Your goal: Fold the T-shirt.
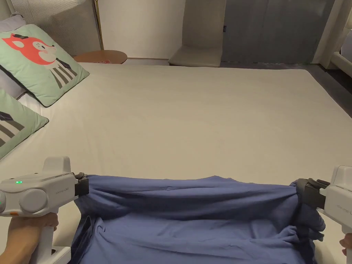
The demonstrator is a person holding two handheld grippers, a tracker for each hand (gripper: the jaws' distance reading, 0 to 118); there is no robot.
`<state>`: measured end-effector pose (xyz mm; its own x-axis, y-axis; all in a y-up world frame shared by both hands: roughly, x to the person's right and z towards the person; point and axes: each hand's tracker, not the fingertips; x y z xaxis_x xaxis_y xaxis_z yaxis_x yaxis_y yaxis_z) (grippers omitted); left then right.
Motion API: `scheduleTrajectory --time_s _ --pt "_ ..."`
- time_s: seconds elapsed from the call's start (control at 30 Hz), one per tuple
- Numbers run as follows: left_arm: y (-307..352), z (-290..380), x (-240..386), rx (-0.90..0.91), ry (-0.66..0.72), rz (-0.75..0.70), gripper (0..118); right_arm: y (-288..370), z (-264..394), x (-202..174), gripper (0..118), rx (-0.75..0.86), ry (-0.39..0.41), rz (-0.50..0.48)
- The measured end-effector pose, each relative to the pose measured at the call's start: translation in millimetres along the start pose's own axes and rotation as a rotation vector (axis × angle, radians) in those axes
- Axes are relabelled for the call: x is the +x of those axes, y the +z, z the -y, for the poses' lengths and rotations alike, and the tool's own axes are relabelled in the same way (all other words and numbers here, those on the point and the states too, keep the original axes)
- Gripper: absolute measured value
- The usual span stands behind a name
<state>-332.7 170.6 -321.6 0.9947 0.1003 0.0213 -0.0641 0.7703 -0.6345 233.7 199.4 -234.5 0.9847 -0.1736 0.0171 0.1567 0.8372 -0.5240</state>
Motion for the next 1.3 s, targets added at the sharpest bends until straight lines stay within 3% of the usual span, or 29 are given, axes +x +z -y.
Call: scheduleTrajectory --time_s 0.23,0.6,0.87,0.9,0.93,1.03,1.1,1.17,1.3 --pt "44 64 -10 -0.021 0.014 0.016 4 39 58 1 7 -0.002 -0.035 -0.003" --pt "40 139 -20 -0.143 0.034 -0.031 4 37 149 3 7 -0.14 -0.054 0.123" --pt "31 142 -17 -0.178 0.041 -0.07 7 37 150 -6 10 -0.144 -0.064 0.162" --pt "31 140 -17 -0.18 0.044 -0.068 14 40 145 -11 18 -0.137 -0.062 0.162" --pt "34 136 -16 -0.175 0.05 -0.061 37 43 140 -17 39 -0.117 -0.051 0.168" --pt "44 119 -6 -0.112 0.067 -0.012 107 53 115 -35 82 -0.024 -0.005 0.153" --pt "54 103 6 -0.028 0.051 0.016 111 56 96 -49 86 0.036 0.008 0.132" --pt "68 84 23 0.08 0.012 0.046 109 60 76 -66 101 0.113 0.032 0.115" --pt "106 47 65 0.296 -0.025 0.044 109 74 44 -102 103 0.298 0.111 0.125"
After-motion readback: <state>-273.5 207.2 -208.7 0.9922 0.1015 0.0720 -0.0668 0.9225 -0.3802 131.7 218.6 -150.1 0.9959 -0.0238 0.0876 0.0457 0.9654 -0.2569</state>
